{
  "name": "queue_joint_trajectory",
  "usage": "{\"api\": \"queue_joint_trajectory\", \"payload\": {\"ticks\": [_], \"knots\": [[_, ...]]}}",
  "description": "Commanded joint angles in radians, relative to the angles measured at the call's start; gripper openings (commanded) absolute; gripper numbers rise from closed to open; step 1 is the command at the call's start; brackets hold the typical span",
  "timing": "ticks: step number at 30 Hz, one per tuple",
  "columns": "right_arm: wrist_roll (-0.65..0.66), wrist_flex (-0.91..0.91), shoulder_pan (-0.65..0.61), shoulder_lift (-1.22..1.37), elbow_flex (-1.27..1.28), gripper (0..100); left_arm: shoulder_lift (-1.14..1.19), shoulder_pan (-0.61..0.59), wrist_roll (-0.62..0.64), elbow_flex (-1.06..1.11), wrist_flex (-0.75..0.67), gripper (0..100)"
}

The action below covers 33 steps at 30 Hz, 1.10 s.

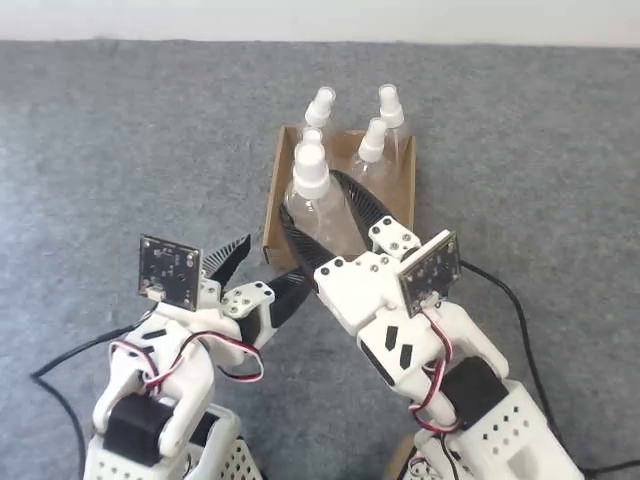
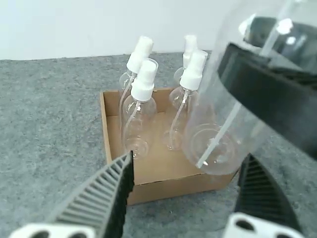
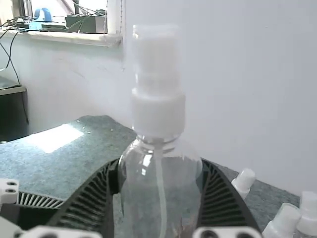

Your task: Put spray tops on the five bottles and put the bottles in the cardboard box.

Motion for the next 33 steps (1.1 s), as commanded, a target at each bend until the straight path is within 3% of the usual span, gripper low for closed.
{"api": "queue_joint_trajectory", "payload": {"ticks": [1,12,25,33], "knots": [[-0.006,0.039,-0.018,-0.001,-0.069,0.9,-0.006,-0.008,-0.005,-0.005,-0.040,31],[-0.005,0.059,-0.015,-0.001,-0.066,0.9,-0.005,-0.094,-0.005,0.021,-0.098,31],[-0.003,0.090,-0.008,-0.001,-0.066,0.9,-0.005,-0.095,-0.005,0.036,-0.115,31],[-0.003,0.107,0.061,-0.001,-0.071,0.9,-0.005,-0.097,-0.005,0.033,-0.112,31]]}}
